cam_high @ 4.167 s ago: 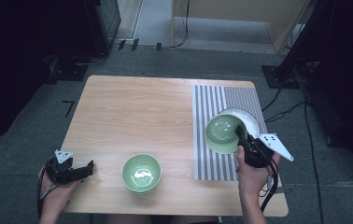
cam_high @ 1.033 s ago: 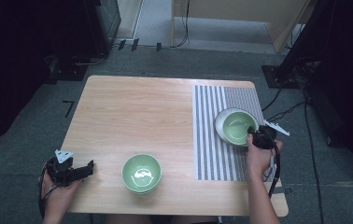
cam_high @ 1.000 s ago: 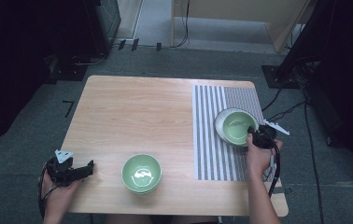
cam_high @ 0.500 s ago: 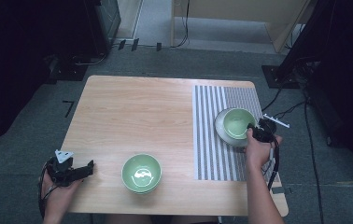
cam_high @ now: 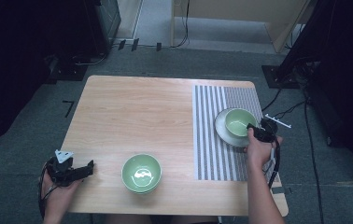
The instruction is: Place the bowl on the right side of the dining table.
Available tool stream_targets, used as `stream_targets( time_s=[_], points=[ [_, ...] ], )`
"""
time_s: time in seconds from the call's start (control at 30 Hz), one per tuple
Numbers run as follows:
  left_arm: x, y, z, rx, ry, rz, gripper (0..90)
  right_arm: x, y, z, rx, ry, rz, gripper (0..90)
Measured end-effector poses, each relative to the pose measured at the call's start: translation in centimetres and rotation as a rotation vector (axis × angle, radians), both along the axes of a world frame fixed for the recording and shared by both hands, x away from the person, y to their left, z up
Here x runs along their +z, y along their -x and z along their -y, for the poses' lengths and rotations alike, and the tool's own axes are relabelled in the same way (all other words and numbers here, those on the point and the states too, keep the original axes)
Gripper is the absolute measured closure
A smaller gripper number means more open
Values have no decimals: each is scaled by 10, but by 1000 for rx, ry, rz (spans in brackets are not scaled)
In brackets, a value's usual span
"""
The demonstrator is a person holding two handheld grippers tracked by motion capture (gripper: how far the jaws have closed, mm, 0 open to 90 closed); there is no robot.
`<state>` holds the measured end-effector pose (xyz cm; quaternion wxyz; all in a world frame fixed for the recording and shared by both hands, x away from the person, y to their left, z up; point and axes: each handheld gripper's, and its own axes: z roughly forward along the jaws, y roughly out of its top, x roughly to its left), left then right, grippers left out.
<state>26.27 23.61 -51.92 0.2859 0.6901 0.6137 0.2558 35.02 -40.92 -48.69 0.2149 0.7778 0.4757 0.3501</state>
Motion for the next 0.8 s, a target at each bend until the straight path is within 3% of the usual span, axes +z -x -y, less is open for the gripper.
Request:
stream_targets(
  time_s=[0.07,0.17,0.33,0.4,0.67,0.8],
  points=[
    [0,0,0,0,0,0,0,-1,1,0,-5,-1,-7,759],
    [0,0,0,0,0,0,0,-1,3,2,-16,-12,27,710],
    [0,0,0,0,1,0,0,3,6,6,-4,-35,67,526],
    [0,0,0,0,0,0,0,6,8,7,15,-58,107,479],
    [0,0,0,0,0,0,0,15,19,3,67,34,206,300],
    [0,0,0,0,0,0,0,18,25,-1,97,56,239,276]
  ],
)
